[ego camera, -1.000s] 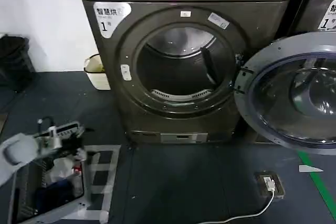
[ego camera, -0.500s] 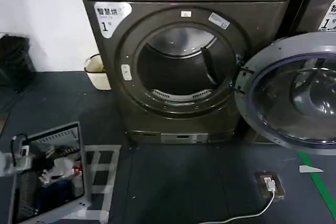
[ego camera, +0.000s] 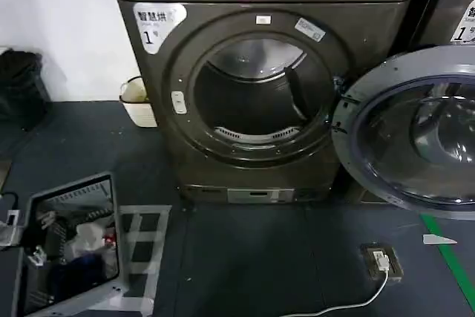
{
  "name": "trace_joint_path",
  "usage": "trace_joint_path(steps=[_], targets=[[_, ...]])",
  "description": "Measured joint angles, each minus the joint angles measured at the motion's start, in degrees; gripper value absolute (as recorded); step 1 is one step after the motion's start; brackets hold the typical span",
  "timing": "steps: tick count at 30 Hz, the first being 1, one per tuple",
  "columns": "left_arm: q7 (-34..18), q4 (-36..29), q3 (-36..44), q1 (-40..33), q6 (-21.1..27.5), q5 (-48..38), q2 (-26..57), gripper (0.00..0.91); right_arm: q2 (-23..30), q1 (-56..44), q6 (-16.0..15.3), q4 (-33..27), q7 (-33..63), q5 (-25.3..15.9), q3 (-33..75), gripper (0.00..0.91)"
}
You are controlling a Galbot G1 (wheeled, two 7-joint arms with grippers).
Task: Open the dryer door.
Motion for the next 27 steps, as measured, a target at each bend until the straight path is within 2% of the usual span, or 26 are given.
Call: trace_joint_path(steps=[27], targets=[[1.23,-0.09,-0.44,0.69,0.43,3.25,1.23,0.907,0.14,-1.29,0.28,0.14,-0.22,0.12,1.24,0.907]])
